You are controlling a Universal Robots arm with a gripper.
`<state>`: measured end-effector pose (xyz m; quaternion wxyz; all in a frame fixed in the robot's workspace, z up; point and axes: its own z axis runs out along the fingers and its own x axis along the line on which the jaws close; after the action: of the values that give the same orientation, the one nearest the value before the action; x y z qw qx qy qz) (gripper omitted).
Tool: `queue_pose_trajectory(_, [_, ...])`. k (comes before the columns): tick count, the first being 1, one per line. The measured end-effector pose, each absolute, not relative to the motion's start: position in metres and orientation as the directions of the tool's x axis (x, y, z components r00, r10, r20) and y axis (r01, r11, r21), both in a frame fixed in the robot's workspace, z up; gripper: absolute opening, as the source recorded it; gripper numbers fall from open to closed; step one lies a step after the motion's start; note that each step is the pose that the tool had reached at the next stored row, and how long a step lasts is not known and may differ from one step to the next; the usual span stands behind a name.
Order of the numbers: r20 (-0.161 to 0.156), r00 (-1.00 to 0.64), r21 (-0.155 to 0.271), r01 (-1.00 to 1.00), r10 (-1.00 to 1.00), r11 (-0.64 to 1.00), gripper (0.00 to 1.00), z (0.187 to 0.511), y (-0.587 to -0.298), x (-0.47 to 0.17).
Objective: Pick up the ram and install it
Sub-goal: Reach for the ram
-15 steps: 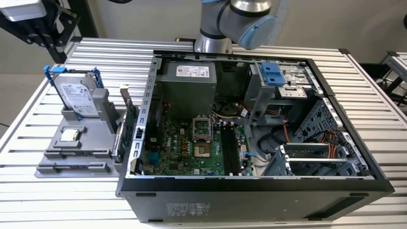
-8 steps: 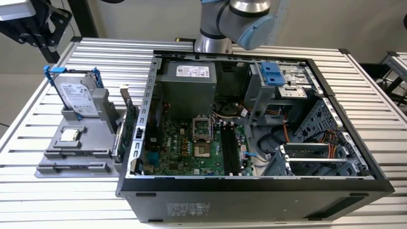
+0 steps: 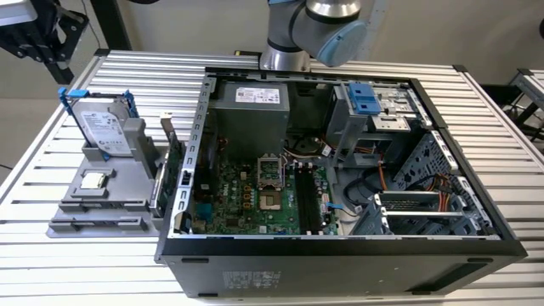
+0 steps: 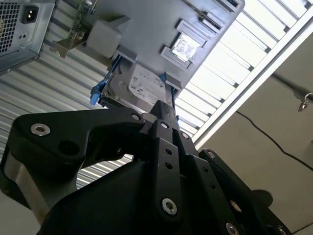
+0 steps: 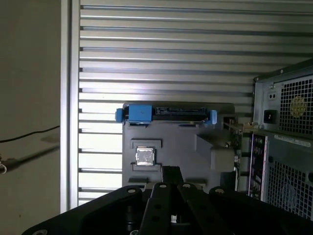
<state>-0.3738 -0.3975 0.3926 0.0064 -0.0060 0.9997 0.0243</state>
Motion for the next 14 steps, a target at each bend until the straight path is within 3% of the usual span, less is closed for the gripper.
queue_pose_trajectory(14, [-0.013,-1.000,0.048,-0.012,-0.012,0.999,0.00,0.393,-0.412,-0.374])
